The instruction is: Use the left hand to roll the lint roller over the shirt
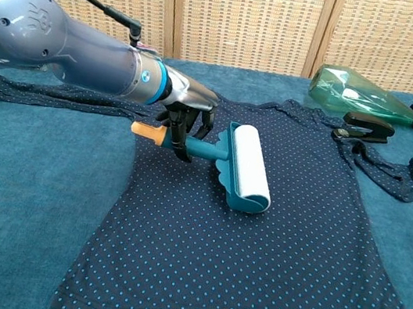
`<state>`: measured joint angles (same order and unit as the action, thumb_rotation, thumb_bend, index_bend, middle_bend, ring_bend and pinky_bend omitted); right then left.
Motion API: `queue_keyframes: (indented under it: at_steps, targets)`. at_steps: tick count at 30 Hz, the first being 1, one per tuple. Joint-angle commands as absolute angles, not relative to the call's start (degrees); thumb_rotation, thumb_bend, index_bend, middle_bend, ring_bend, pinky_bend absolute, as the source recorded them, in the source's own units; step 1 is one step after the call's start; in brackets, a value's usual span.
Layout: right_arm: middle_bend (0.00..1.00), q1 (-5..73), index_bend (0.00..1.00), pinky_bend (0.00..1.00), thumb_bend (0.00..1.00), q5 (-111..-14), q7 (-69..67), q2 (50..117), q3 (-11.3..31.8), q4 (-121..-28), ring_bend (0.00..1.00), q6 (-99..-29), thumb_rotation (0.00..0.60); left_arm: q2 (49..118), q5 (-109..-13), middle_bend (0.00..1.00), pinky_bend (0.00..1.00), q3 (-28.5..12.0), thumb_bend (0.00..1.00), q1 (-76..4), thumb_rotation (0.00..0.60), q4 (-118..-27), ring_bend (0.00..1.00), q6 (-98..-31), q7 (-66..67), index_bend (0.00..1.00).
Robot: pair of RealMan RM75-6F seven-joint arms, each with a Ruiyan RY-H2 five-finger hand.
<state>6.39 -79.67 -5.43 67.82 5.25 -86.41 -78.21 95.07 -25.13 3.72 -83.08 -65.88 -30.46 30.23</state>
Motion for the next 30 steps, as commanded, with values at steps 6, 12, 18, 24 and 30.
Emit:
queue_keyframes:
  at_steps: [6,12,18,24,30]
  targets:
    - [0.00,6.3,0.00,0.00,0.09,-80.4,-4.8,67.9,4.9,-86.9,0.00,-78.6,0.600,91.6,-25.8,0.87,0.66,6.0,0.33,-80.8,0.600,-68.5,0.72,-32.1,30.1,0.88]
    - [0.00,6.3,0.00,0.00,0.09,-81.6,-3.5,68.1,4.4,-87.8,0.00,-79.1,0.600,87.8,-29.1,0.87,0.66,8.8,0.33,-75.6,0.600,-69.7,0.72,-32.8,27.6,0.88]
    - [0.00,6.3,0.00,0.00,0.09,-82.2,-2.5,68.4,4.0,-88.2,0.00,-79.2,0.600,85.9,-33.7,0.87,0.66,9.2,0.33,-71.6,0.600,-68.5,0.72,-32.2,24.6,0.88]
    - [0.00,6.4,0.00,0.00,0.09,-82.4,-1.7,68.7,3.9,-88.4,0.00,-79.4,0.600,84.0,-38.1,0.87,0.66,8.6,0.33,-68.4,0.600,-67.0,0.72,-30.5,21.3,0.88]
    - [0.00,6.4,0.00,0.00,0.09,-82.4,-1.3,68.8,3.8,-88.5,0.00,-79.3,0.600,83.3,-41.3,0.86,0.64,7.8,0.33,-66.6,0.600,-66.4,0.71,-30.0,19.6,0.88]
